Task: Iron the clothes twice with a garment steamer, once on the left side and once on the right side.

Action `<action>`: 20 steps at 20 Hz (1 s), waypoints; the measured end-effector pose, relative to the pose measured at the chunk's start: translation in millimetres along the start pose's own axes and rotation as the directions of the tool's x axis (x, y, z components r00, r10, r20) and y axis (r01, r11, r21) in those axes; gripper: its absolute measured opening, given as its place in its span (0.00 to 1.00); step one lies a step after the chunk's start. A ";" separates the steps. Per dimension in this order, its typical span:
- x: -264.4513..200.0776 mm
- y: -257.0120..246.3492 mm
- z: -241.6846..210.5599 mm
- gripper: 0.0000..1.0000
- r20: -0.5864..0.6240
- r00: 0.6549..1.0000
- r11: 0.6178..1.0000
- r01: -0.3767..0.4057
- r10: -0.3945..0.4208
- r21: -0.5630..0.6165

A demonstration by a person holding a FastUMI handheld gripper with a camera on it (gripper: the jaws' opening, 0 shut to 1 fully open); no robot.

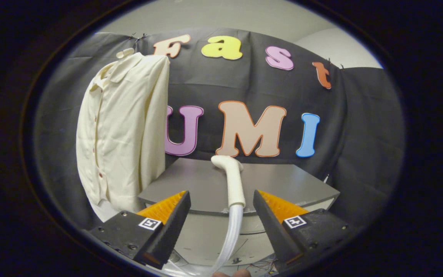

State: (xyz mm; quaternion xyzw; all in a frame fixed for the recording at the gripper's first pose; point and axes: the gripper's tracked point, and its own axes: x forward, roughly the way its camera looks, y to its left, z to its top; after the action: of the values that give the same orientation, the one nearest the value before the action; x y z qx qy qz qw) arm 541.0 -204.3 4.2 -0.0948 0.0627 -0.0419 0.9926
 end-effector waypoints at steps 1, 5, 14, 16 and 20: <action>14.7 -5.9 -4.6 1.00 -0.010 1.000 1.000 -0.008 0.008 0.003; 76.0 -18.5 -22.2 1.00 -0.079 0.995 0.998 -0.057 0.060 0.040; 146.7 -8.5 -38.5 0.61 -0.184 0.977 0.993 -0.099 0.109 0.061; 146.3 -8.6 -38.0 0.48 -0.183 0.977 0.994 -0.105 0.111 0.044; 142.9 -4.9 -36.5 0.39 -0.189 0.973 0.991 -0.124 0.131 0.049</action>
State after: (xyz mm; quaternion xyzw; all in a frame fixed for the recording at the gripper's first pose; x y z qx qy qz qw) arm 677.1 -229.3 -47.1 -0.0680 0.1629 0.0117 0.9842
